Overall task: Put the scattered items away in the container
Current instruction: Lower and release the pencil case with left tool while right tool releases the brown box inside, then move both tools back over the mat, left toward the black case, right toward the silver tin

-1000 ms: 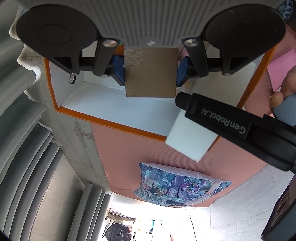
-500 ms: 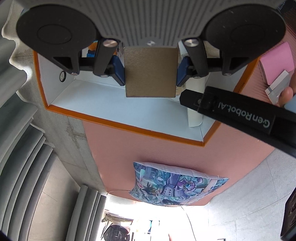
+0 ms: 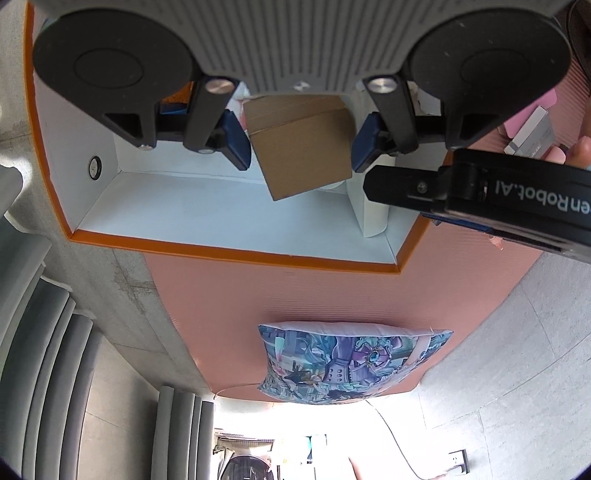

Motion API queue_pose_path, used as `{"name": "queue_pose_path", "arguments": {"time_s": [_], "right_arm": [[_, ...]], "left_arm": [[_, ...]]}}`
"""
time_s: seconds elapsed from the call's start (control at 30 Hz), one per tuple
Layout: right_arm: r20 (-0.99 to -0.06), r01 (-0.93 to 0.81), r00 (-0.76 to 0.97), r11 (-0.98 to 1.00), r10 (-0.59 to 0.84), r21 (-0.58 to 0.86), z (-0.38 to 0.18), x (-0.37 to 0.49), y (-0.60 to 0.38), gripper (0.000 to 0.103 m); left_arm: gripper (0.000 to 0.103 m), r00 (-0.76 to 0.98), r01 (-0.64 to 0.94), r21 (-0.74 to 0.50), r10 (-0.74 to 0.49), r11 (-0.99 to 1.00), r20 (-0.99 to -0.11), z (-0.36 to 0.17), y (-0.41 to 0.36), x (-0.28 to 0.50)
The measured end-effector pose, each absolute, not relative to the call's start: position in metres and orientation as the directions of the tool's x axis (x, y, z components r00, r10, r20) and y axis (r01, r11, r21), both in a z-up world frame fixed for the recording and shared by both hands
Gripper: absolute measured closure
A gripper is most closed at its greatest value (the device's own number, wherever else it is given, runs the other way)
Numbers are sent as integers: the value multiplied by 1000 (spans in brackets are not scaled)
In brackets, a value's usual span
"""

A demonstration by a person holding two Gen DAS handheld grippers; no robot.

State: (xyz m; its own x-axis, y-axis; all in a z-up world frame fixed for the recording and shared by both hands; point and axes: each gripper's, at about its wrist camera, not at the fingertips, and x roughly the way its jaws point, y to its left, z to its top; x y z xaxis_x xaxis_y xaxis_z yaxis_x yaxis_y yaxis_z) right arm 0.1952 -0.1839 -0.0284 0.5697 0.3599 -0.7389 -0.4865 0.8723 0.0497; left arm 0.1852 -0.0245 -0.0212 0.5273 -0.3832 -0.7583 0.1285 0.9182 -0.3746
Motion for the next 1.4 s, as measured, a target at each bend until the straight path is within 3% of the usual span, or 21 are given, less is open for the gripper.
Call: {"name": "queue_pose_path", "arguments": {"time_s": [0.4, 0.63, 1.07, 1.4], "right_arm": [[-694, -461, 648, 887, 312, -31, -9, 175, -182, 36], [-679, -497, 636, 868, 366, 1, 12, 162, -170, 35], [-773, -758, 449, 649, 448, -64, 17, 144, -71, 40], [-898, -876, 339, 443, 281, -192, -18, 153, -4, 44]], "left_arm": [[37, 563, 233, -359, -427, 904, -708, -1, -10, 166], [39, 557, 254, -274, -371, 928, -743, 6, 22, 160], [40, 487, 276, -125, -250, 953, -837, 5, 111, 137], [40, 352, 381, -13, -158, 925, -923, -21, 161, 114]]}}
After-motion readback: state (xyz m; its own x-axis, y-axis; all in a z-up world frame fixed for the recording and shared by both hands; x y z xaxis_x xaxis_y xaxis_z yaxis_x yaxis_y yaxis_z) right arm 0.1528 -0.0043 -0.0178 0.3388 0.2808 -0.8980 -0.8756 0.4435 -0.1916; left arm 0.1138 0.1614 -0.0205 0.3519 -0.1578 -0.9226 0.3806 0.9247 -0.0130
